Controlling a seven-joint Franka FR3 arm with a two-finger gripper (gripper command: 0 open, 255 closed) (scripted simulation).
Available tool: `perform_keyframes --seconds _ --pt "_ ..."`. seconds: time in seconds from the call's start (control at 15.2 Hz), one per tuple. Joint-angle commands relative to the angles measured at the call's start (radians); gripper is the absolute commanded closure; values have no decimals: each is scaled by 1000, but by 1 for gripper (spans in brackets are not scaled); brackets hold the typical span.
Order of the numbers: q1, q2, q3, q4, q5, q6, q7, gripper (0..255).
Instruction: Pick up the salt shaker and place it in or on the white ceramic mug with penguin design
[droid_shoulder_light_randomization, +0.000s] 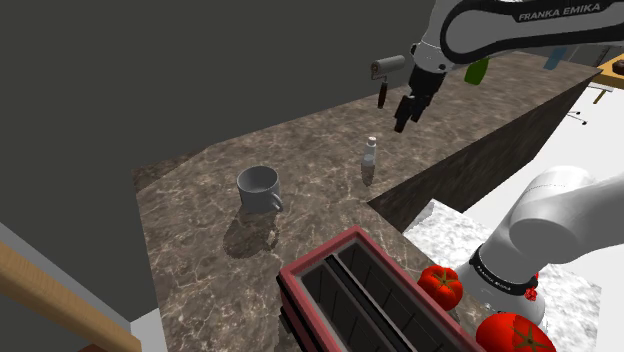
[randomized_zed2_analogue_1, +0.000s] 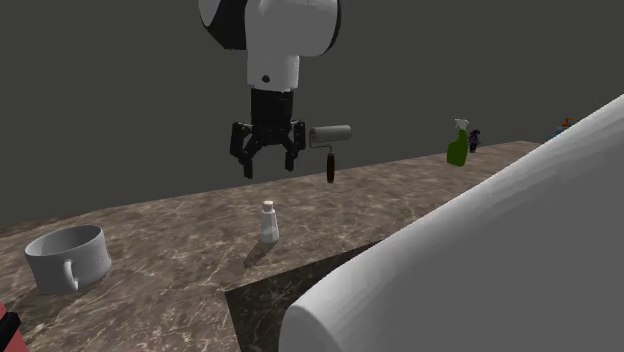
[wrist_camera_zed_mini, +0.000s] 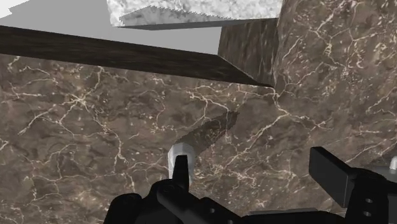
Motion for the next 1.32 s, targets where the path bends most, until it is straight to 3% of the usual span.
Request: perform_keyframes --seconds 0.0,0.4,0.73,1.25 --pt "-3 55 -21 -23 8 102 -4 0" --pt "1 238 -99 -53 54 372 -49 0" --pt "40 428 -178 -28 164 577 -134 0" --pt "81 551 -202 -29 261 698 -204 0"
